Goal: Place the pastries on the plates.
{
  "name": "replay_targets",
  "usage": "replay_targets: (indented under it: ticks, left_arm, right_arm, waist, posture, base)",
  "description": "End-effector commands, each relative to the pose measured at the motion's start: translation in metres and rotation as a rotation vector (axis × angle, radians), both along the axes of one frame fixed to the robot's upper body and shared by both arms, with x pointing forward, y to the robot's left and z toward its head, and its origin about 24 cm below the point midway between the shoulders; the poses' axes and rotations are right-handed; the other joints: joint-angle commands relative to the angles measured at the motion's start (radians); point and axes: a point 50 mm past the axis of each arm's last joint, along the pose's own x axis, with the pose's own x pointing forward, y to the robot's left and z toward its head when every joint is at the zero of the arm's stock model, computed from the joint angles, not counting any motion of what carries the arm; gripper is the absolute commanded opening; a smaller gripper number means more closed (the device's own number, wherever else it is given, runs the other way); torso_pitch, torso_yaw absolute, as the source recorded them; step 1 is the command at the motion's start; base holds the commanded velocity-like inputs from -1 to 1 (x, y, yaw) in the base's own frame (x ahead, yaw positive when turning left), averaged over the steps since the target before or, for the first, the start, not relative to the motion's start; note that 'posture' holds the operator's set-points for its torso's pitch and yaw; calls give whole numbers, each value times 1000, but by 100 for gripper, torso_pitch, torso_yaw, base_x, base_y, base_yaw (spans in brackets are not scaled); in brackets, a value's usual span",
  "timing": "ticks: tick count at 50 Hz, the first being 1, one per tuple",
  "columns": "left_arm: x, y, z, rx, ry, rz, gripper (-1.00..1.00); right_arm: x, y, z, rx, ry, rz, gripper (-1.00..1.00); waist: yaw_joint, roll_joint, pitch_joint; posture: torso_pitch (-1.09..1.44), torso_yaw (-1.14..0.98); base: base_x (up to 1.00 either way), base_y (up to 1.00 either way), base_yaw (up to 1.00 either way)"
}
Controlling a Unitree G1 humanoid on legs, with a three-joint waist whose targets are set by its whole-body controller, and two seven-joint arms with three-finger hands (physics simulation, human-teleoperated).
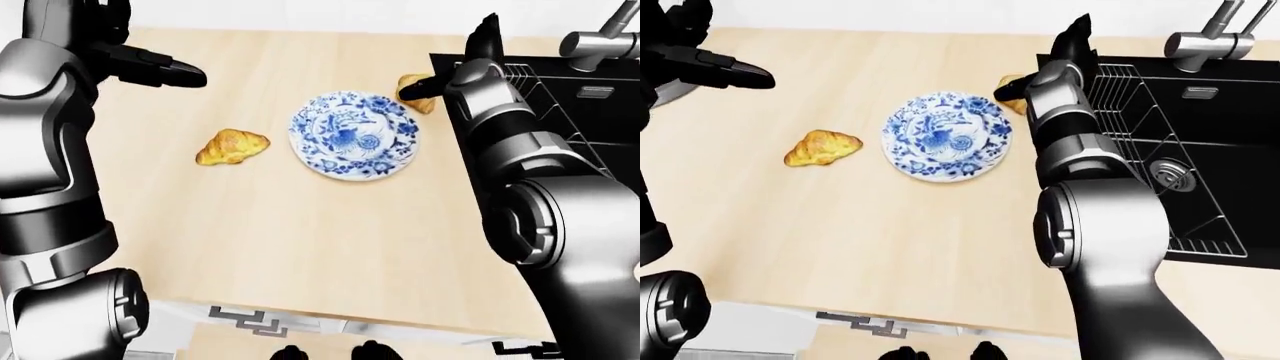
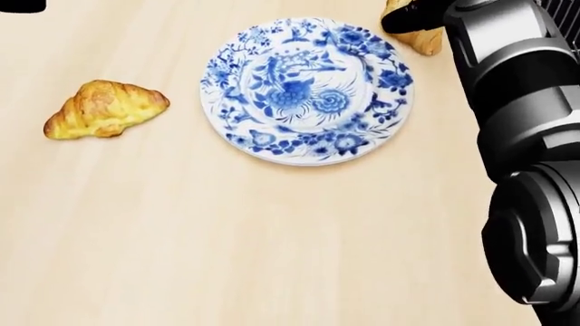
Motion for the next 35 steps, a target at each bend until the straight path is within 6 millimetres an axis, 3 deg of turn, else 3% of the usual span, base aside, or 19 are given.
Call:
replay_targets:
  ticks: [1,10,29,30,31,35]
  left_arm:
    - [-10,1,21,19,-98,8,100]
    - [-12,1,20,20,-101,7,100]
    - [-13,3,21,19,-109,12,100]
    - [-13,3,21,21,-109,9,100]
    - [-14,3,21,19,-109,8,100]
    - [-14,4,20,19,-108,10,100]
  right_arm:
    - [-3,1,33,-19,-118,-5,100]
    - [-4,1,35,-11,-124,-25,100]
    - [-4,1,33,-5,-88,-19,100]
    - [-4,1,33,-1,-91,-21,97]
    - [-4,1,33,3,-93,-22,59]
    - [-4,1,32,17,-94,-20,29]
  waist:
    - [0,2,-40]
    - [-1,1,-13]
    - [-2,0,-2]
    - [-2,0,-2]
    - [-2,0,-2]
    - [-2,0,-3]
  posture:
    - [38,0]
    - [40,0]
    - [40,0]
    - [40,0]
    - [40,0]
    - [40,0]
  base:
    - [0,0,0]
    - [0,0,0]
    - [0,0,0]
    - [0,0,0]
    - [0,0,0]
    - [0,0,0]
